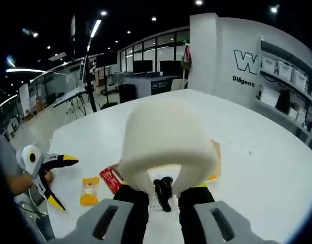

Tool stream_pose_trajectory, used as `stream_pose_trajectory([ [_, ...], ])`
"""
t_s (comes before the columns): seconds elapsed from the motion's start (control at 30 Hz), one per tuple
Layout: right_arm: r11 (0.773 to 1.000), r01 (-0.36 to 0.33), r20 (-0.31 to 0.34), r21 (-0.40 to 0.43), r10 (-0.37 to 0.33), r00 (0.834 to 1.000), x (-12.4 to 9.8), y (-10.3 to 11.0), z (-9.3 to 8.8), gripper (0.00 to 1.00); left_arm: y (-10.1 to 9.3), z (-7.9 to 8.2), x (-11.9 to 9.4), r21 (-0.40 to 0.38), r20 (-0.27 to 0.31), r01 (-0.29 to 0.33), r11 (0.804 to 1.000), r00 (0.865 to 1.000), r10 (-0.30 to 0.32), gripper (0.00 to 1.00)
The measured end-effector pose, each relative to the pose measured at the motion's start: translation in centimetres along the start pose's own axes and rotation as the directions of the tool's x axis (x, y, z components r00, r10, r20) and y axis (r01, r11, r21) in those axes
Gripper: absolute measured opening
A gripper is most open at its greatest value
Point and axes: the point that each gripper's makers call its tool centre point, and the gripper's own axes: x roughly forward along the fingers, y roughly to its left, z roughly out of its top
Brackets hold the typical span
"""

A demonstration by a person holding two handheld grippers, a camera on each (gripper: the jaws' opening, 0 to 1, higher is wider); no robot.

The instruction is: Place the target food into the container with the food tongs after gripping and lifting it, then release it inside without dropping or visibly crushing the food.

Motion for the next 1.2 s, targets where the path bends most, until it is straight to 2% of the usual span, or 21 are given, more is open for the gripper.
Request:
stream_pose_trajectory([
  [0.33,1.000,-0.004,-0.002,0.002,0.004,1.000,2.6,-0.6,0.6,0.15,0.4,0.1,0.0,-0.021,0.003,-0.017,1.000,1.000,0.017,0.92],
  [0.67,1.000,0.020,0.001,-0.010,-0.020,1.000,5.1,-1.7,0.8,0.15,0.5,0.1,0.1,-0.018,0.012,-0.012,1.000,1.000,0.013,0.91],
  [0.93,0.998,0.051,0.001,-0.021,-0.051,0.999,6.3,-2.6,0.4,0.15,0.6,0.1,0.2,-0.008,0.010,-0.011,1.000,1.000,0.011,0.89],
  [1.2,0.998,0.060,-0.023,-0.011,-0.060,0.998,7.6,-2.8,-1.2,0.16,0.5,0.1,0.2,-0.009,0.010,-0.008,1.000,1.000,0.008,0.89],
])
